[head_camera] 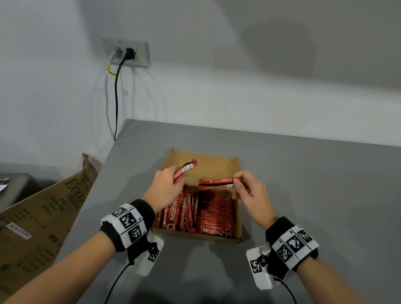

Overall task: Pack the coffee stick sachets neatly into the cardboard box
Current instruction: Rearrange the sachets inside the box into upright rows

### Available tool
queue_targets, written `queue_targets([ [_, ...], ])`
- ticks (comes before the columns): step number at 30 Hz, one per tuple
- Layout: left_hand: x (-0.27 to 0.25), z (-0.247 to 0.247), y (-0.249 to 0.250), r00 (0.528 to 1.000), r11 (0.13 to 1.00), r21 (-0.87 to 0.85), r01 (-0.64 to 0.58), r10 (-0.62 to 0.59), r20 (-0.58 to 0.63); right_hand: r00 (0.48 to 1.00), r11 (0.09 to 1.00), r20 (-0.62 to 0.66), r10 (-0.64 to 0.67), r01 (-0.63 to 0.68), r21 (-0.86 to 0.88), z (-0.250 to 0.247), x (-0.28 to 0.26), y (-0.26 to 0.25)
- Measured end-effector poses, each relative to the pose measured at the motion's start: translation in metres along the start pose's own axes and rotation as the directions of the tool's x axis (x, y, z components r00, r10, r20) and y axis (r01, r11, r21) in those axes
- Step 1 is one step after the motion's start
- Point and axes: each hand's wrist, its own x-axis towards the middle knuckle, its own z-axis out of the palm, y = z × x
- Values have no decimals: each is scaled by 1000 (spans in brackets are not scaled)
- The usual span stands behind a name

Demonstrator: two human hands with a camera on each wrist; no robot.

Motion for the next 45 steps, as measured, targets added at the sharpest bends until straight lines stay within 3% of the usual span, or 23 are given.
queue_targets([
  [2, -2, 0, 7, 999, 992, -121, 33, -30, 30, 1000, 1000, 19, 0, 0, -3, 4, -1, 3],
  [5, -5, 2, 16, 965, 962, -252, 102, -35, 259, 993, 994, -27, -112, 112, 0, 9, -3, 1],
  [8, -3, 2, 16, 941, 979, -181, 99, -34, 336, 974, 974, -34, -222, 220, -51, 10, -2, 1],
  [11, -4, 1, 16, 951, 988, -130, 83, -40, 307, 984, 981, 25, -177, 178, -73, 8, -2, 5],
  [14, -7, 2, 18, 974, 988, -147, 41, -7, 226, 993, 995, 115, -37, 26, 93, 6, -6, 0],
  [16, -9, 5, 19, 978, 983, -185, 4, 35, 208, 994, 984, 105, 28, -46, 171, 10, -7, -6],
  [20, -13, 8, 20, 983, 966, -258, -6, 53, 178, 999, 993, 49, 18, -23, 116, 20, -7, -9],
  [25, -11, 2, 12, 999, 942, -334, 41, -34, 27, 997, 982, 62, 51, -61, 179, 11, -5, -4],
  [27, -12, 0, 13, 1000, 938, -346, 26, -20, 21, 997, 982, 56, 46, -56, 180, 9, -6, -5],
  [32, -14, 5, 15, 991, 953, -302, 5, 35, 126, 999, 994, -7, -33, 34, 107, 11, -7, -8],
  [37, -14, 11, 11, 980, 991, -92, -95, 109, 166, 1000, 995, 4, -19, 19, 100, 9, -7, -4],
  [42, -17, 24, 8, 949, 1000, 27, -1, -8, 314, 988, 989, 108, 110, -120, 88, 4, -12, -1],
  [45, -18, 35, 5, 929, 986, 163, -26, -36, 369, 970, 990, 204, 135, -126, -56, 7, -22, 2],
])
